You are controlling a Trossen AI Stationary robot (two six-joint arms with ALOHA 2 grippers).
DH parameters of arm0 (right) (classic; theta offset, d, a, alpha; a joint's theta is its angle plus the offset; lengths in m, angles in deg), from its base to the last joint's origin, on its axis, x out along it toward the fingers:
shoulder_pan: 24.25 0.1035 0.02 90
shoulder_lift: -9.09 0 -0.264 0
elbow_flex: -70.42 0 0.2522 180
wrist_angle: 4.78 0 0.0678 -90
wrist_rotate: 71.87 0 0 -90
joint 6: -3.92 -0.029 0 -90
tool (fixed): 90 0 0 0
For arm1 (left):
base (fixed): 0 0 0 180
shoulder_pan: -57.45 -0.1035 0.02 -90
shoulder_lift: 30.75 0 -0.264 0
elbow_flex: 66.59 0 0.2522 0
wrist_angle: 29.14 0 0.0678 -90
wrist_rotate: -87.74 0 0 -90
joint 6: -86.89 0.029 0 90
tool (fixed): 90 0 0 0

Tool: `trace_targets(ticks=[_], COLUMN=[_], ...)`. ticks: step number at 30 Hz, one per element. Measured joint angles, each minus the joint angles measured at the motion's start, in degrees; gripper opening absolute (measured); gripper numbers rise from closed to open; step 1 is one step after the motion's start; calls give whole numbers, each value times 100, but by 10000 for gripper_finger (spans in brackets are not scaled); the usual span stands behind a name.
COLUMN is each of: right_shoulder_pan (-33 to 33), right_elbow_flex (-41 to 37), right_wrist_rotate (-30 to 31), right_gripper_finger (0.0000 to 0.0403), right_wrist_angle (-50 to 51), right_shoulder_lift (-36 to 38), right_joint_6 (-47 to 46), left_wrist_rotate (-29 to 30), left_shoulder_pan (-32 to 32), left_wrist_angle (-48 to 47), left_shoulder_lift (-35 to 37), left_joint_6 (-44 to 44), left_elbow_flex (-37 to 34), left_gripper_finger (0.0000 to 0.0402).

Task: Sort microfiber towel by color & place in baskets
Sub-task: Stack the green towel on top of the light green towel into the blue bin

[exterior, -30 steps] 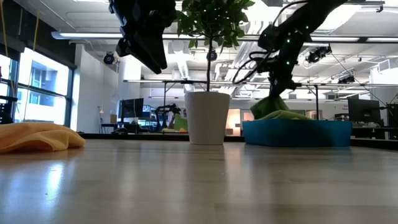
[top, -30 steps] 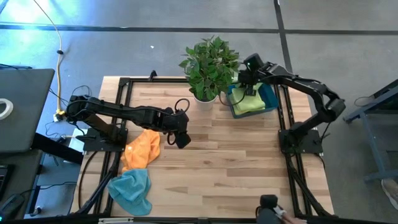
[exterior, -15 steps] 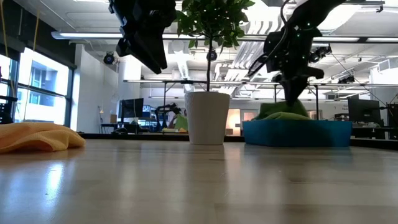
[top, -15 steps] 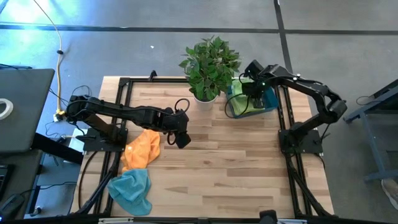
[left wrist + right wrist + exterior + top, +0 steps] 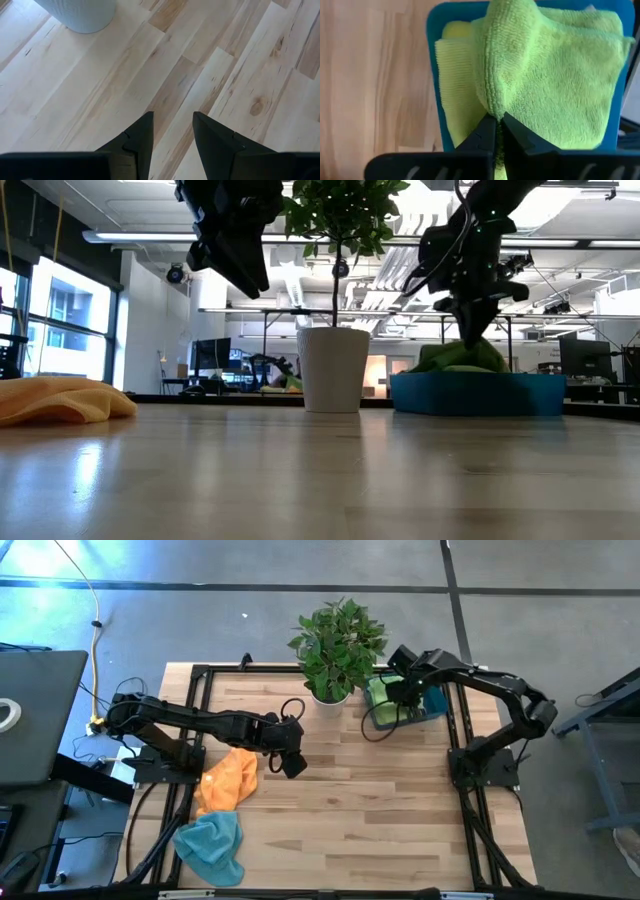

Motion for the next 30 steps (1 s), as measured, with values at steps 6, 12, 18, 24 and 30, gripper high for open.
trace_targets(ticks=[6,12,18,24,30], right_shoulder_pan=[0,4,2,37,87], right_elbow_flex=[0,0,-1,-7,-7], right_wrist_rotate=[85,321,1087,461,107], right_gripper_finger=[55,138,159,146,137], right_wrist_angle=[75,497,1188,661,23], right_shoulder_lift=[0,16,24,184,219], right_joint_6=[-630,-1693,-2890,-3003,-3176], left_wrist_rotate=[-1,0,0,0,0], left_shoulder_pan=[0,0,0,-2,-7], left_wrist_angle=[0,0,0,2,-4], left_shoulder_lift=[0,0,0,0,0], left_joint_6=[0,2,23,157,157], left_elbow_flex=[0,0,0,0,0], left_gripper_finger=[126,126,126,126,126])
